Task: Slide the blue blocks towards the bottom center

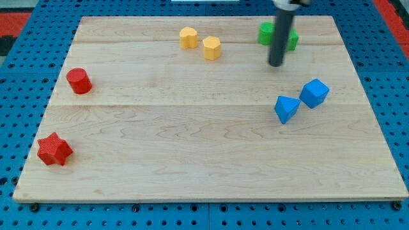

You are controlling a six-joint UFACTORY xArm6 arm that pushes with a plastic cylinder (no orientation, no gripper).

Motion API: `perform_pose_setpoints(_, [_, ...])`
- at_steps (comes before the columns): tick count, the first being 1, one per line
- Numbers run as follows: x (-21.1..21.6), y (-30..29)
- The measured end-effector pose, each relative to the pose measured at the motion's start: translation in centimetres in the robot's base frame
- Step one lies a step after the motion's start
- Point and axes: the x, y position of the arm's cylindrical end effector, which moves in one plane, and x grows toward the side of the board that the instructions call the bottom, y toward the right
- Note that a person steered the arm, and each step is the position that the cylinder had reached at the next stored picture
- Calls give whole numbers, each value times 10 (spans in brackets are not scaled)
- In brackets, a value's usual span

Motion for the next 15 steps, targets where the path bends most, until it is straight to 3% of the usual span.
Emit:
perform_pose_setpoints(1, [43, 58])
perform_pose_setpoints(2, [117, 5])
perform_pose_setpoints(3, [156, -83])
perform_pose_setpoints(4, [164, -163])
perform_pose_setpoints(5, [128, -164])
perform_pose_setpoints(6, [115, -229])
perform_pose_setpoints(7, [104, -250])
perform_pose_setpoints(10, [80, -243])
perform_pose_setpoints(12, [92, -248])
perform_pose_setpoints(14, [111, -361])
perform_pose_setpoints(15, [73, -453])
